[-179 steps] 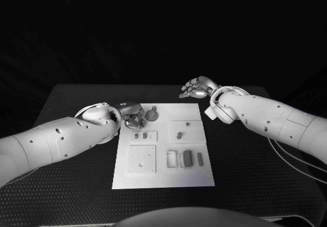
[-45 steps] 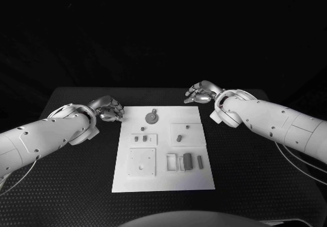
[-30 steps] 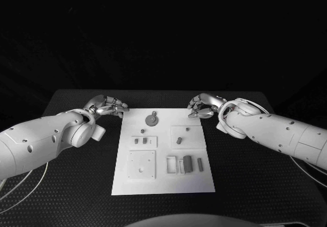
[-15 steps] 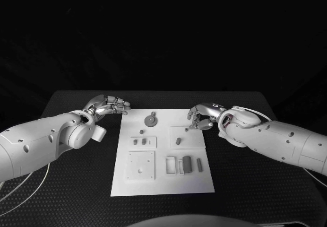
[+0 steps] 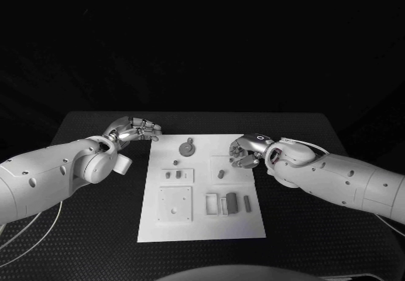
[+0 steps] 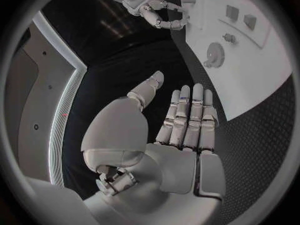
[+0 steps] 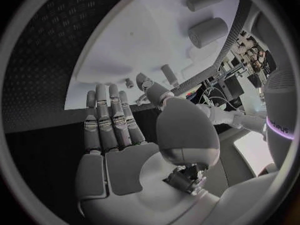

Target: Assemble the parts on the task board

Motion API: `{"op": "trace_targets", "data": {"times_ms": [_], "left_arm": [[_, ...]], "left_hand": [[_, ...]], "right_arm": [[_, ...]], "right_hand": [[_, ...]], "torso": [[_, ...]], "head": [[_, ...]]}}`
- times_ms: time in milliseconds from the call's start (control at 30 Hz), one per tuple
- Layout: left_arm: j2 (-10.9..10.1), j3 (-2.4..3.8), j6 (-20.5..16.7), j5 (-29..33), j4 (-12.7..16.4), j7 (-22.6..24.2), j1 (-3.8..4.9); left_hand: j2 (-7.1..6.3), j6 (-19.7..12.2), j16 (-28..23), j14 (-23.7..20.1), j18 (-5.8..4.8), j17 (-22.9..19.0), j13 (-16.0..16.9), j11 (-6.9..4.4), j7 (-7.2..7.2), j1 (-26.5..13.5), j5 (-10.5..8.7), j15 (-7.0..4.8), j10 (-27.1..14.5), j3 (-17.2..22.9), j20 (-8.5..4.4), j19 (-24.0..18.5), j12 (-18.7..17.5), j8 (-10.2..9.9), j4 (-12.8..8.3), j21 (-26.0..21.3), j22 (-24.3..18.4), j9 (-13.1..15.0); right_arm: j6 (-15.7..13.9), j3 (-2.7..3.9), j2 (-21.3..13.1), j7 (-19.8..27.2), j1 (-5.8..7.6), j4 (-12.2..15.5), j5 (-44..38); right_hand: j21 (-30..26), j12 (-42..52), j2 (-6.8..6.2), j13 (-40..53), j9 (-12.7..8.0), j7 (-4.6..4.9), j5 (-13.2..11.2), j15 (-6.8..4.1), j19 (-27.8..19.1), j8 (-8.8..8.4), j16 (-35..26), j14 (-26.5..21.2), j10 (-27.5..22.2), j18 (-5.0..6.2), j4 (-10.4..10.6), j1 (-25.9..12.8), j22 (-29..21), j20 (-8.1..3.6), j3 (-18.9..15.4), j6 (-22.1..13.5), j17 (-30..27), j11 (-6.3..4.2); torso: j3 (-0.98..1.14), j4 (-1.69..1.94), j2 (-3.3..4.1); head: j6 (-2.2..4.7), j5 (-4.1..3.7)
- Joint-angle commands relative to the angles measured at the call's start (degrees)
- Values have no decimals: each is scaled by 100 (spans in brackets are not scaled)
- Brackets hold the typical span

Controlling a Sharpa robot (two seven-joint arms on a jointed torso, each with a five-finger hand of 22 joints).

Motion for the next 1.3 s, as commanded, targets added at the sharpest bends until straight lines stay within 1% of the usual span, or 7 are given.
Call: {"op": "trace_targets", "data": {"times_ms": [33, 133, 300, 367, 733, 1067, 1300], "left_arm": [[9, 4, 110, 64, 9, 74, 6], [9, 4, 110, 64, 9, 57, 6], [1, 3, 115, 64, 8, 41, 6], [1, 3, 117, 64, 9, 40, 6], [8, 3, 155, 64, -7, 2, 5], [9, 3, 188, 64, -21, -24, 5], [10, 3, 190, 64, -26, -44, 5]], "left_hand": [[25, 2, -33, 53, -27, 10, -8, 54, 57, 33, -29, 7, -3, -41, 9, 45, -24, -35, 10, 18, -15, -7], [28, 2, -42, 57, -27, 16, -11, 65, 67, 34, -29, 7, -2, -45, 9, 48, -25, -34, 10, 17, -29, -8], [31, -16, -78, 69, -31, 39, -33, 103, 87, 24, -29, 7, -42, -69, 9, 56, -52, -41, 12, 16, -80, -14], [32, -15, -81, 70, -32, 41, -35, 105, 87, 22, -29, 7, -44, -71, 9, 57, -53, -40, 13, 16, -84, -14], [44, -16, -97, 76, -34, 53, -41, 109, 88, 7, -32, 8, -48, -84, 10, 61, -56, -39, 15, 16, -107, -15], [47, -20, -112, 77, -35, 63, -48, 113, 89, -1, -35, 9, -57, -97, 9, 60, -62, -39, 12, 15, -127, -17], [52, -27, -122, 78, -37, 70, -52, 116, 91, -7, -37, 9, -63, -107, 10, 59, -66, -41, 13, 16, -140, -19]], "right_arm": [[-26, -28, 29, -167, -15, -8, -417], [-69, -54, 47, -207, -23, -13, -498], [-131, -68, 74, -226, -43, -24, -560], [-216, -73, 82, -191, -51, -21, -560], [-382, -89, 85, -152, -75, 56, -642], [-671, -96, 96, -225, -78, 94, -754], [-485, -99, 107, -274, -78, 90, -787]], "right_hand": [[-44, -34, 6, -43, -6, -31, -4, 45, -4, -23, -38, -18, -38, 61, 3, 75, 11, 3, 42, 16, 15, 26], [-73, -48, 28, -69, -9, -36, -5, 53, -19, -13, -60, -35, -40, 55, -3, 126, 20, 6, 65, 53, 26, 41], [-132, -32, 55, -103, -20, -31, -4, 69, -53, 2, -103, -66, 29, 43, -9, 243, 43, 10, 100, 122, 54, 59], [-137, -17, 61, -106, -21, -29, -4, 63, -36, 13, -102, -51, 69, 46, -8, 263, 55, 11, 101, 157, 70, 51], [-34, 221, 118, 14, -37, -150, -4, -153, 465, 114, 97, 414, 626, 192, -11, 347, 142, -22, 98, 528, 370, -188], [-26, 243, 58, 62, -59, -152, -4, -176, 554, 89, 115, 484, 707, 212, -8, 332, 146, -26, 72, 548, 469, -224], [-30, 245, 43, 77, -67, -151, -4, -183, 570, 81, 112, 495, 723, 212, -6, 336, 146, -30, 77, 554, 500, -231]], "torso": [[-2, -1, 1], [-5, -1, 2], [3, -5, 3], [0, -7, 4], [-2, 0, -1], [-5, -1, -1], [-6, 5, -3]], "head": [[-9, -1], [-21, -1], [-20, 4], [-21, 0], [-29, -8], [-30, -12], [-32, -17]]}}
